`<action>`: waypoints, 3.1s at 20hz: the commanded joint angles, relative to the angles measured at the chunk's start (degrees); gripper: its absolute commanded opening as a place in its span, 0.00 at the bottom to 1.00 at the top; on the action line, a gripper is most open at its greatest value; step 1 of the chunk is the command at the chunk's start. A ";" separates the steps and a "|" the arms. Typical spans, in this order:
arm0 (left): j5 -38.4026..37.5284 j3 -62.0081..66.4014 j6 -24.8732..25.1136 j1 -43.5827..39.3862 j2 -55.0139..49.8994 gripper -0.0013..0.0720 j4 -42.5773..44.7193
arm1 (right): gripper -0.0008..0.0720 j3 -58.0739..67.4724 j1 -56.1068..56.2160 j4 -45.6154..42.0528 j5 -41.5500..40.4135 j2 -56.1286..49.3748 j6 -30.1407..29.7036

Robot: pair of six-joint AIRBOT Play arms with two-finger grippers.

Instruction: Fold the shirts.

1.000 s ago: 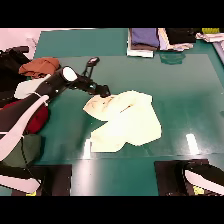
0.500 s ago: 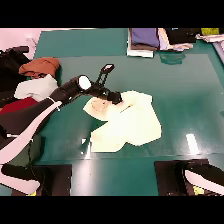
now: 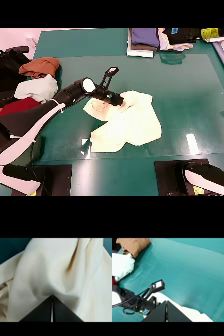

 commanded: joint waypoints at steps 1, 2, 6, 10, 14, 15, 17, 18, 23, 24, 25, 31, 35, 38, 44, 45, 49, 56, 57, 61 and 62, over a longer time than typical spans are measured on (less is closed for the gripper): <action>-1.51 1.53 0.55 1.53 0.28 0.05 0.17 | 0.03 -0.02 0.00 -0.48 2.40 -0.02 0.02; -2.78 2.82 0.42 3.37 1.07 0.05 0.55 | 0.04 -0.02 -0.13 -0.96 5.03 -0.02 0.00; -3.28 5.84 -0.02 12.39 9.01 0.05 6.45 | 0.04 -8.94 -0.37 -6.21 10.12 3.04 0.02; -6.38 5.95 0.02 20.35 14.62 0.05 7.06 | 0.04 -33.33 -0.46 -6.40 2.34 9.22 0.66; -13.18 4.02 0.20 20.09 13.22 0.77 6.03 | 0.04 -50.03 -2.97 -2.36 -7.65 14.08 2.29; -13.20 2.82 0.22 18.71 12.35 0.77 6.05 | 0.04 -51.32 -4.31 -0.20 -8.50 15.04 2.23; -13.29 0.61 0.22 14.49 9.73 0.77 5.90 | 0.04 -51.52 -6.56 1.60 -8.74 16.48 2.21; -13.20 -0.24 0.24 11.76 8.02 0.77 5.66 | 0.04 -51.54 -7.52 1.44 -8.87 17.38 2.21; -8.85 -0.52 0.76 1.29 1.64 0.77 3.48 | 0.04 -51.54 -10.51 1.46 -8.74 20.44 2.23; -8.20 -0.52 0.85 0.48 1.29 0.77 3.10 | 0.04 -51.54 -10.91 1.46 -8.59 20.72 2.23; -8.11 -0.52 1.05 0.24 1.14 0.77 3.08 | 0.04 -51.54 -11.26 1.49 -8.24 20.72 2.23; -9.70 2.36 -2.08 5.92 2.51 0.05 9.05 | 0.04 -53.05 -11.78 -0.13 -6.27 20.59 1.73; -8.55 4.76 -2.60 16.09 9.73 0.05 10.08 | 0.04 -63.82 -11.78 -0.39 -6.47 20.04 1.75; -9.77 4.76 -2.62 21.09 12.04 0.05 10.08 | 0.63 -69.90 -11.76 0.11 -7.39 15.58 1.77; -10.03 4.55 -2.62 22.10 12.02 0.05 11.30 | 0.65 -71.58 -6.93 15.06 -16.33 1.73 -4.46; -10.03 4.55 -2.62 22.10 12.02 0.05 11.26 | 0.64 -71.54 -4.13 17.79 -20.28 -0.57 -4.48; -10.25 4.55 -2.62 22.10 12.02 0.05 11.28 | 0.53 -68.50 5.42 25.53 -35.04 -9.53 -4.50; -8.31 6.86 -5.09 22.10 16.39 0.05 15.96 | 0.03 -48.54 10.54 16.87 -33.33 -13.84 -8.70; -7.78 8.74 -6.01 22.10 19.30 0.05 19.37 | 0.03 -45.57 9.03 13.66 -30.80 -11.54 -8.61; -8.13 18.71 -5.88 22.10 33.55 0.05 26.56 | 0.03 -29.83 -1.05 6.78 -17.97 2.36 -8.09; -8.24 20.90 -5.90 22.10 37.29 0.05 26.40 | 0.03 -25.07 -4.04 6.91 -15.02 5.51 -8.09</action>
